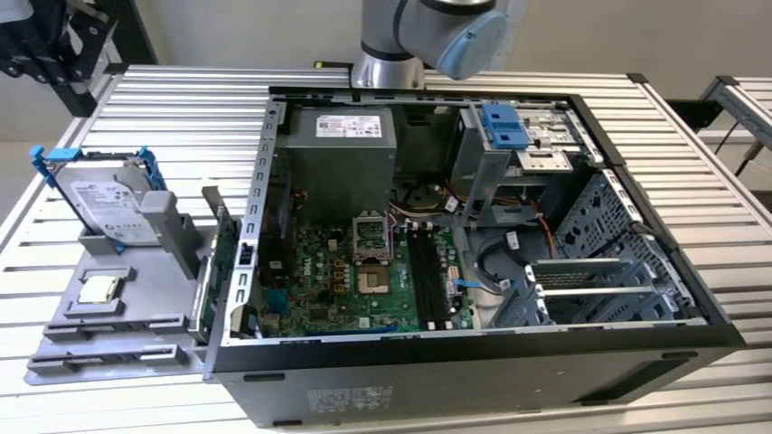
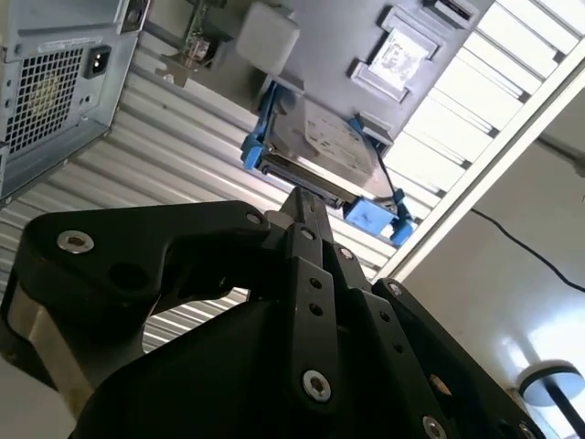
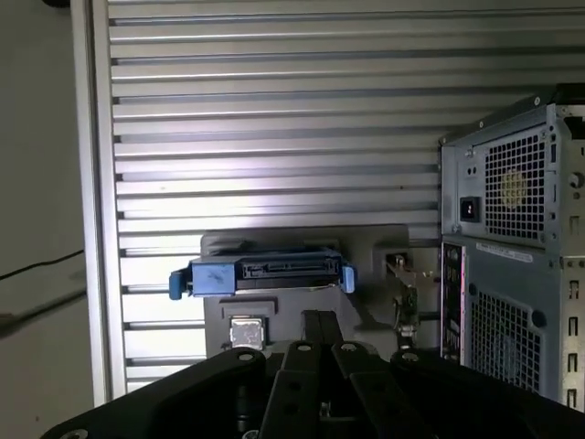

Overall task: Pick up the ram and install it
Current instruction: 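Reach for the ram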

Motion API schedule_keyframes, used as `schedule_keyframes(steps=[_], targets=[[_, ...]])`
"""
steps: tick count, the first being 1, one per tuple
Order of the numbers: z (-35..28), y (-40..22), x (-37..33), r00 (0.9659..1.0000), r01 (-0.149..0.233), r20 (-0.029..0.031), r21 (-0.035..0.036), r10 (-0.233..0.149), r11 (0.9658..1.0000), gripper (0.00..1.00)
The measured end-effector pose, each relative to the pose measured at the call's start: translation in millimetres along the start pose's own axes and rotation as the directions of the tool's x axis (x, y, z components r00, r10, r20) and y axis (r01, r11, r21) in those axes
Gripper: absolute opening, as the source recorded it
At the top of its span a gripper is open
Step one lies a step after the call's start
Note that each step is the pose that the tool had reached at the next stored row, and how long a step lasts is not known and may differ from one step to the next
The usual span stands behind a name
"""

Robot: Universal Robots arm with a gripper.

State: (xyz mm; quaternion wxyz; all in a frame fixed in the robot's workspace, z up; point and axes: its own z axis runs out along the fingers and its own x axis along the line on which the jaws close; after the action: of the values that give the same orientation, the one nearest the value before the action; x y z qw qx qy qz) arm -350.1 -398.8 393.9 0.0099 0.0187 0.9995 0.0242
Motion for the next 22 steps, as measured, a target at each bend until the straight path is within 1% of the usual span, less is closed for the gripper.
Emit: schedule_keyframes(steps=[5, 10, 14, 16, 19, 22], targets=[[-0.1, -0.3, 8.4, 0.9997, 0.024, -0.001, -0.0005, -0.024, 0.9997, 0.0], [-0.4, -0.7, 19.0, 0.9992, 0.039, -0.0017, -0.0008, -0.039, 0.9992, 0.0], [-0.4, -0.8, 19.5, 0.9992, 0.039, -0.0015, -0.0008, -0.039, 0.9992, 0.0], [-0.5, -2.4, 19.6, 0.9992, 0.04, -0.0016, -0.0008, -0.04, 0.9992, 0.0], [-0.7, -7.8, 19.3, 0.9992, 0.041, -0.0018, -0.0009, -0.041, 0.9992, 0.0], [-1.1, -15.5, 19.0, 0.9992, 0.041, -0.002, -0.0009, -0.041, 0.9992, 0.0]])
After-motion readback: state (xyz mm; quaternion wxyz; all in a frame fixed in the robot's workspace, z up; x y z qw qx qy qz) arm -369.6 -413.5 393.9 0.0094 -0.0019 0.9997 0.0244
